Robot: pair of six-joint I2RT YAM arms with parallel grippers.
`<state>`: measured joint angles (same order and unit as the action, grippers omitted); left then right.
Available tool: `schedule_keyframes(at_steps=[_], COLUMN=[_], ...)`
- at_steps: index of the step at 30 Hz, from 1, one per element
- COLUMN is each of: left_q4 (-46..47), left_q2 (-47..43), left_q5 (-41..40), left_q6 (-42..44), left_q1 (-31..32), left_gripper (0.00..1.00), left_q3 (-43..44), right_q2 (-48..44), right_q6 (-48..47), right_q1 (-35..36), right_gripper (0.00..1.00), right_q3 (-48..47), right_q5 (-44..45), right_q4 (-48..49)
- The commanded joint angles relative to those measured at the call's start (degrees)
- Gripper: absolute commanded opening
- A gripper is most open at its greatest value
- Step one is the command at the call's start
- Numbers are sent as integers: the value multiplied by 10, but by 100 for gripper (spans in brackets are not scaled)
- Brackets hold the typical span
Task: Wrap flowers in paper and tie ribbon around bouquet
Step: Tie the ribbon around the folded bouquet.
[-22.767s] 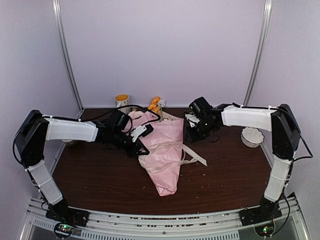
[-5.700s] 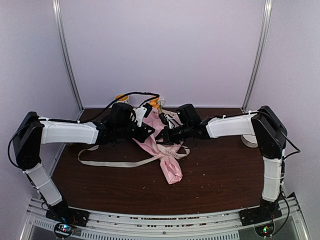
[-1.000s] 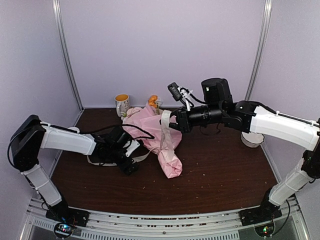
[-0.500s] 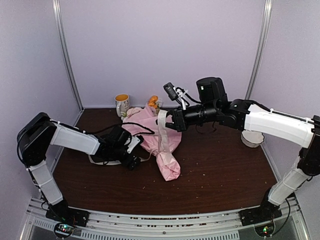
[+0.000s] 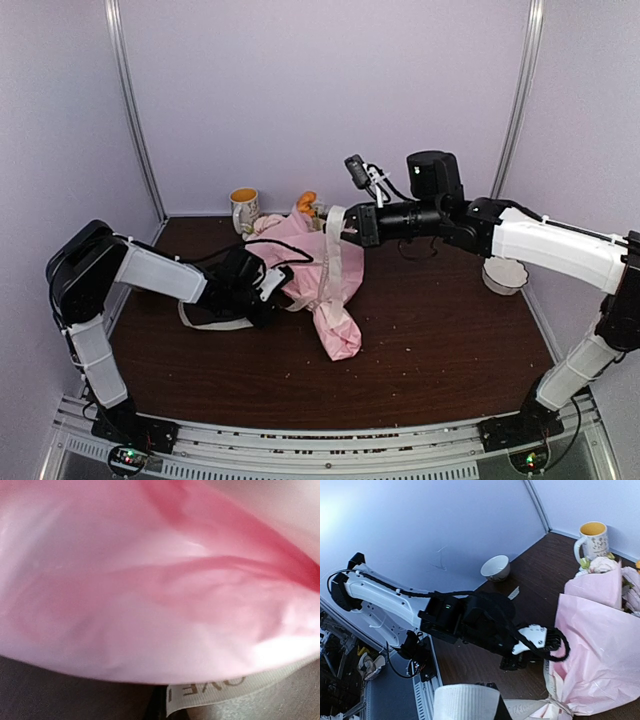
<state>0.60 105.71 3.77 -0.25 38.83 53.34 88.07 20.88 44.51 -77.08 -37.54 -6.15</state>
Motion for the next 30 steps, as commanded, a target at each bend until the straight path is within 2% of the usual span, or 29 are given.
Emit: schedule_keyframes(at_steps=[1,5,11,16,23,30], left_q4=[-66,-70,-82,-65,-71,-75], left_q2=[-8,-29,-58,-98,-132,-158], left_q5=[-19,-47,-67,-82,-122,-167], left_q6=[-81,-132,-219,-278,-319,-353], left_q1=[-29,-32,-57,-67,-85,-102], left_gripper=[0,0,0,0,0,0], left_q3=[-36,-78,-142,-205,-226,-237], right_q2=[-35,-69,-106,-126,-118,-124], right_q6=[52,93,126,156,168,146], right_q1=[-45,-105,-198,-275,-354,-399], right_gripper=[0,0,0,0,0,0], right_q3=[51,156,297,411,491,505], right_q5=[55,116,117,115,123,129], right_q4=[24,42,46,87,122,84])
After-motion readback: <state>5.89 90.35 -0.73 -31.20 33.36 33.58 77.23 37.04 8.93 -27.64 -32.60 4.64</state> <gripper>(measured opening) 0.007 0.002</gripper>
